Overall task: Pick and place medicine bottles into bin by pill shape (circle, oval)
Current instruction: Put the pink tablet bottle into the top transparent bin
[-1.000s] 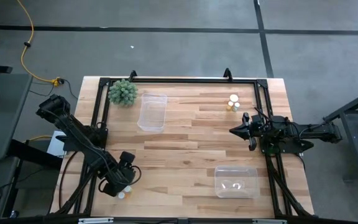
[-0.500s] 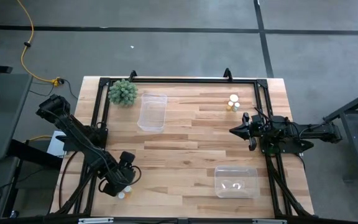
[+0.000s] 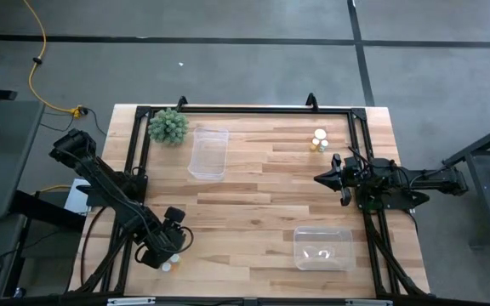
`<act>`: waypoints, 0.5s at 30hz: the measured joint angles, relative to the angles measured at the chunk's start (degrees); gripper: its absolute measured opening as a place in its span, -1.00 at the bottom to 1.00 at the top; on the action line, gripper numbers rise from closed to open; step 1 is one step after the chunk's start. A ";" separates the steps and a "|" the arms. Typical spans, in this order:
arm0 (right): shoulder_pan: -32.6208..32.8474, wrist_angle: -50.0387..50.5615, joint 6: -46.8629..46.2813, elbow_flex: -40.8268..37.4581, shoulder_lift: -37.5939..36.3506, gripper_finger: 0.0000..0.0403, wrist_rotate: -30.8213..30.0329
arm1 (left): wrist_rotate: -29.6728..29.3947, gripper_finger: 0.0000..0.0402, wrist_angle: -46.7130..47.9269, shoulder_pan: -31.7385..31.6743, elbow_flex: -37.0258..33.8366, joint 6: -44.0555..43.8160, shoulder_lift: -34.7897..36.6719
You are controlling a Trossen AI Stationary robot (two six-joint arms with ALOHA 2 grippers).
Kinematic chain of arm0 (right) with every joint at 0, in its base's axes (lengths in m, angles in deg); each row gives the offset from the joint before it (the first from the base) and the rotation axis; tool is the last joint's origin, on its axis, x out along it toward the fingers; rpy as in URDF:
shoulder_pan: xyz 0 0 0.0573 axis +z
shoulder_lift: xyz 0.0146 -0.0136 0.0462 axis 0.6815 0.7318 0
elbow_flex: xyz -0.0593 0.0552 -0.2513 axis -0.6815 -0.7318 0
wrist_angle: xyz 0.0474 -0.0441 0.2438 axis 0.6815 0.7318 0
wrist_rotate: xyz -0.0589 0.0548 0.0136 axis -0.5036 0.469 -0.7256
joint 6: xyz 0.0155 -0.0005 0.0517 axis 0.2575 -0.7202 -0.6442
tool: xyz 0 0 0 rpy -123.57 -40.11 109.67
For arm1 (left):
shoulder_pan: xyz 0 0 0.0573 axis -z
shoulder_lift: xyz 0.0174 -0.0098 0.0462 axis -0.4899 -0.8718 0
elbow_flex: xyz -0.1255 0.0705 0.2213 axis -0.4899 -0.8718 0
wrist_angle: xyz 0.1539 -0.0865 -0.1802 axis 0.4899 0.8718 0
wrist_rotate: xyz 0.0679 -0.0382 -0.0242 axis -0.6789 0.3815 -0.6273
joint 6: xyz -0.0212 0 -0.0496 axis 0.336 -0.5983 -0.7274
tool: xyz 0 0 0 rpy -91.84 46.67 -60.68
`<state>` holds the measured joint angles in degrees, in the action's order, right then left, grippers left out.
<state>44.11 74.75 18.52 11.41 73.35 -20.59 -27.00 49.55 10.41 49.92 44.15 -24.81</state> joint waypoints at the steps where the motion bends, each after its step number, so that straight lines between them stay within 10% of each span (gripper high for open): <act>1: 0.02 -0.02 -0.02 0.00 -0.02 -1.00 0.00 | -0.02 -0.24 -0.31 0.00 0.00 0.02 0.00; 15: 0.02 -0.01 -0.01 0.01 -0.01 -1.00 0.00 | 0.78 -0.29 -0.89 -0.02 0.00 -0.57 0.00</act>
<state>44.13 74.74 18.52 11.43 73.34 -20.59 -26.22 48.66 10.39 49.92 43.59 -24.81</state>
